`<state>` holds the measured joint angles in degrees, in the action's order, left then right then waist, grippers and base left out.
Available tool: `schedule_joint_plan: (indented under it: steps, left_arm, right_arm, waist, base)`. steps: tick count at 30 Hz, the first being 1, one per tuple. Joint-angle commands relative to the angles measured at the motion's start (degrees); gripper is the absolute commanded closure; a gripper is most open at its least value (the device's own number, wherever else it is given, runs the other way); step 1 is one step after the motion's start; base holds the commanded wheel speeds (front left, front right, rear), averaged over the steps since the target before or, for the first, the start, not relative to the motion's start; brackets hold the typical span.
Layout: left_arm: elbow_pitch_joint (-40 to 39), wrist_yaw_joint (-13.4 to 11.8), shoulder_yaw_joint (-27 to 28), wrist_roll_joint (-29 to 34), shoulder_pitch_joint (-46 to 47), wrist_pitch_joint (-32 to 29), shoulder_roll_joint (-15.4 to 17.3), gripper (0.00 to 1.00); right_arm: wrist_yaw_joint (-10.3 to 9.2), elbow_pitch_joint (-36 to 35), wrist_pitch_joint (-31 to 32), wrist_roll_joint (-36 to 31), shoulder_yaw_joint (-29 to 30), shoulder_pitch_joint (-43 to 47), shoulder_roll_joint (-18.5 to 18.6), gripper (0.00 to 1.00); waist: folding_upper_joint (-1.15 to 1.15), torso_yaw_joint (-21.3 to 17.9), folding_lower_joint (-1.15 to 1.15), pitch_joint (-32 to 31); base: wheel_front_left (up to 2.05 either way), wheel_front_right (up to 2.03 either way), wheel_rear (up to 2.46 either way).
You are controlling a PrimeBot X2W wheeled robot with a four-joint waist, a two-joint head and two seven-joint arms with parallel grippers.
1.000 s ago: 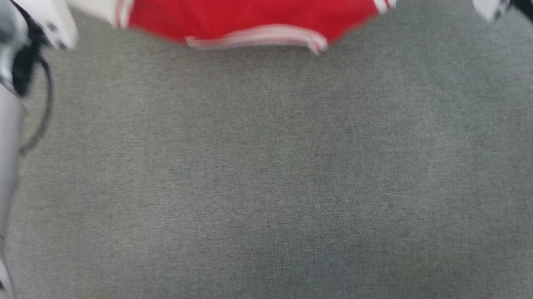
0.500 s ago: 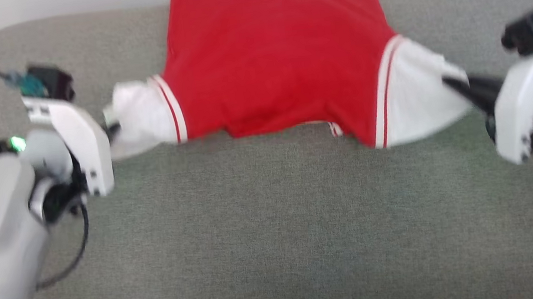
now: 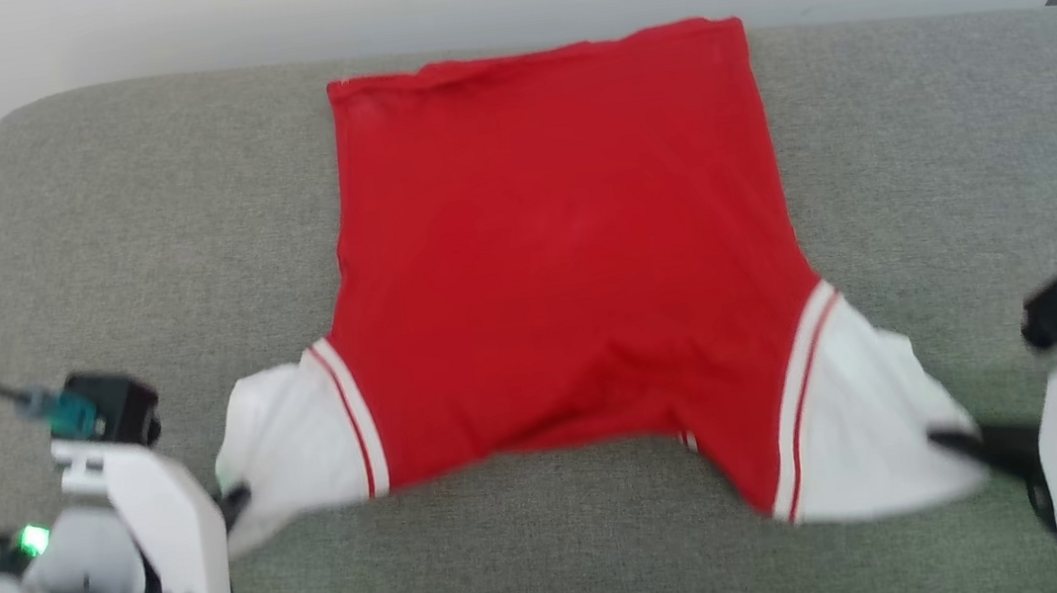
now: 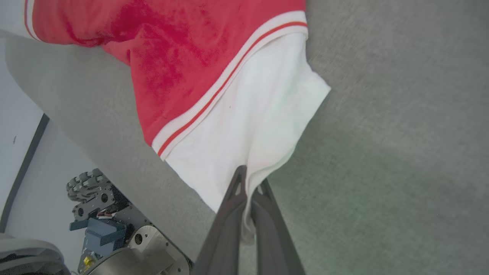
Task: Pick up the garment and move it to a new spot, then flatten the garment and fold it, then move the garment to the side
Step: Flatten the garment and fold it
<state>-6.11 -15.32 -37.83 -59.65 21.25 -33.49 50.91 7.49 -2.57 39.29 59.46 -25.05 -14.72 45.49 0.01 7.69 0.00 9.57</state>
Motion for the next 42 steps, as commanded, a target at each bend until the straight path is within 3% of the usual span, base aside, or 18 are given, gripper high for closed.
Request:
schedule_joint_plan:
  steps: [1,6,10,14,15,16,17,18,24,36,42]
  left_arm:
    - [-3.94,-3.04,0.63,-1.16,-4.0,-0.81,1.97,1.0]
    - [-10.45,-8.12,0.72,-2.84,-10.71,-1.89,5.82,1.0]
    - [-11.69,-8.66,0.72,-2.87,-12.61,-0.32,5.66,1.0]
    - [-10.2,-6.95,0.34,-2.29,-12.16,2.01,3.29,1.0]
    - [-9.43,-6.41,0.26,-2.03,-11.49,2.5,2.64,1.0]
    - [-8.78,-5.78,0.24,-1.74,-10.71,3.13,1.74,1.0]
    - [-8.14,-5.13,0.24,-1.33,-9.91,3.93,0.94,1.0]
    - [-7.32,-4.52,0.11,-1.19,-9.27,4.59,0.1,1.0]
    - [-2.91,-1.17,-0.23,0.04,-6.15,8.14,-4.21,1.0]
    - [-0.1,1.26,0.06,1.82,-3.28,12.08,-7.29,1.0]
    - [1.06,2.81,-1.02,2.48,-1.22,12.81,-9.21,1.0]
  right_arm:
    - [0.01,-2.74,3.07,-0.46,2.7,5.03,-1.1,1.0]
    - [0.01,-9.61,9.78,-3.79,11.14,16.36,-4.86,1.0]
    - [0.01,-13.32,12.6,-8.0,15.57,21.28,-8.99,1.0]
    - [0.01,-14.63,13.49,-14.68,17.41,23.48,-14.81,1.0]
    - [0.01,-13.98,12.69,-16.78,17.45,23.01,-15.95,0.92]
    - [0.01,-12.82,12.62,-18.14,16.99,22.67,-16.95,0.72]
    - [0.01,-11.56,12.23,-19.43,16.79,22.38,-17.84,0.64]
    - [0.01,-10.25,11.34,-20.86,16.65,21.5,-18.61,0.0]
    - [-0.2,-4.1,7.71,-24.0,15.48,18.11,-21.29,0.0]
    - [0.01,-17.46,10.5,-24.29,22.55,10.2,-21.02,0.0]
    - [0.01,-15.89,10.3,-27.02,24.0,-2.18,-21.22,0.0]
  waist:
    - [-0.01,0.15,0.0,0.01]
    - [-0.01,0.81,0.0,0.79]
    - [-0.01,1.21,0.0,1.91]
    - [-0.01,1.71,0.0,3.86]
    - [-0.01,1.78,0.0,4.29]
    - [-0.01,1.79,0.0,4.67]
    - [-0.01,1.79,0.0,5.0]
    - [-0.01,1.78,0.0,5.37]
    - [-0.01,1.85,0.0,6.69]
    - [-0.01,3.11,0.0,9.52]
    - [-0.01,4.88,0.0,11.19]
  base:
    - [0.0,0.0,0.0]
    - [0.0,0.0,0.0]
    - [0.0,0.0,0.0]
    - [0.0,0.0,0.0]
    - [0.0,0.0,0.0]
    - [0.0,0.0,0.0]
    - [0.0,0.0,0.0]
    - [0.0,0.0,0.0]
    - [0.0,0.0,0.0]
    - [0.0,0.0,0.0]
    - [0.0,0.0,0.0]
